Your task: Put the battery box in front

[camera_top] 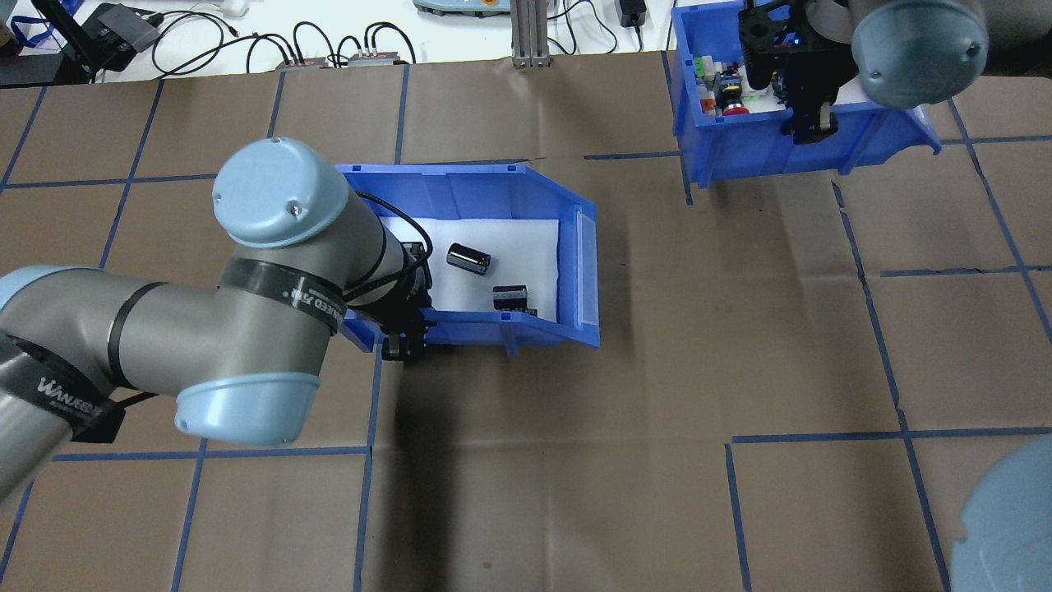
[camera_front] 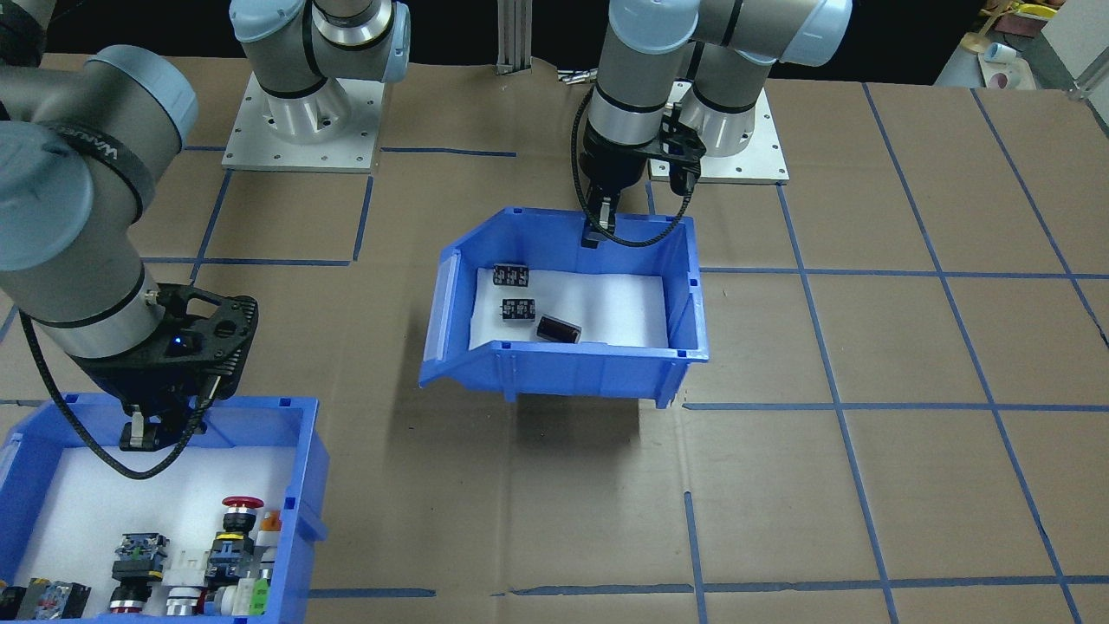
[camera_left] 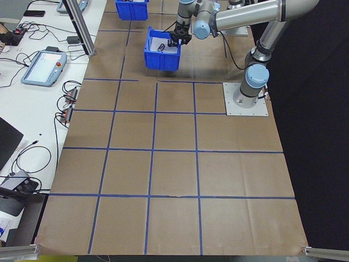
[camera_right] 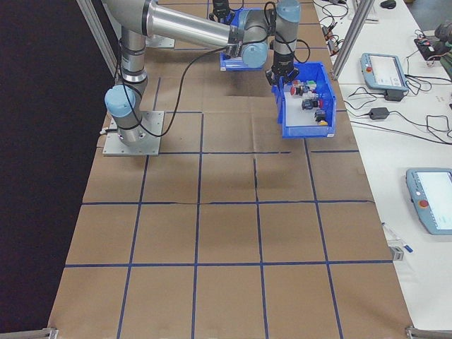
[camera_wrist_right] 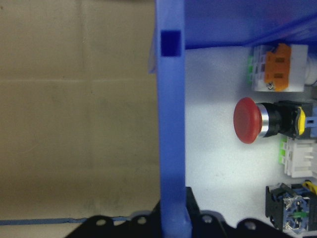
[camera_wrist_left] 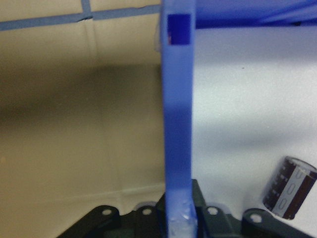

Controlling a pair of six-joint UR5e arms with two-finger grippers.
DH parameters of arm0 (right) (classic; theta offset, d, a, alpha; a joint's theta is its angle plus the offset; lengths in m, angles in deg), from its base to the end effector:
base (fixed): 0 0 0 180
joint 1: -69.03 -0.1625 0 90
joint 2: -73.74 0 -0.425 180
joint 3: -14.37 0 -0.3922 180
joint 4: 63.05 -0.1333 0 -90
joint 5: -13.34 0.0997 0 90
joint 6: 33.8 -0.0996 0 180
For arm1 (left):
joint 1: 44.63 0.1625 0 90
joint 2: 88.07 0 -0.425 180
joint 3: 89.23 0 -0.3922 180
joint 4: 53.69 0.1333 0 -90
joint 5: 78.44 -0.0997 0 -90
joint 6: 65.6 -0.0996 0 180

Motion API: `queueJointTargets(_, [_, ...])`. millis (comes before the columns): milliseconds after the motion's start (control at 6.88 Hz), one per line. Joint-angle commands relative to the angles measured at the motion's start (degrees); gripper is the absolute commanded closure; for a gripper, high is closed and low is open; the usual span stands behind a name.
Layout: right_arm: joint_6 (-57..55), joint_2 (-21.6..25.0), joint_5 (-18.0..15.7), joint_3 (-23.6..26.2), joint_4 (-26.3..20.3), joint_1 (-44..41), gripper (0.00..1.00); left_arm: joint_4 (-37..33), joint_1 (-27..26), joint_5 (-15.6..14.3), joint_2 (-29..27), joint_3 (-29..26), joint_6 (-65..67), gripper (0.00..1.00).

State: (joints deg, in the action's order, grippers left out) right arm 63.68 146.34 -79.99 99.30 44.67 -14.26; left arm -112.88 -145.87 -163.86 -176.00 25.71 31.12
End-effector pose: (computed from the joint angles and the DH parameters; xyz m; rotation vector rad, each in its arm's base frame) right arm 0.0543 -0.6295 0.3947 2.1551 -2.1322 0.0181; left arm -0.2279 -0.4221 0.3502 2.0181 -2.1961 0.0253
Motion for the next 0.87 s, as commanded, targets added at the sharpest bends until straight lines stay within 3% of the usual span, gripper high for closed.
queueJointTargets(0, [5.25, 4.2, 0.08, 3.2, -3.64, 4.08, 0.95, 0.83, 0.96, 1.31, -8.62, -8.54, -1.1, 1.0])
queueJointTargets(436, [6.14, 15.96, 0.17, 18.38, -2.59, 4.27, 0.95, 3.28, -3.33, 1.14, -22.07, -20.24, 3.71, 1.0])
queueJointTargets(727, [10.96, 24.23, -0.01, 25.95, -2.42, 6.02, 0.95, 3.74, -5.18, 1.22, -27.02, -24.39, 4.62, 1.0])
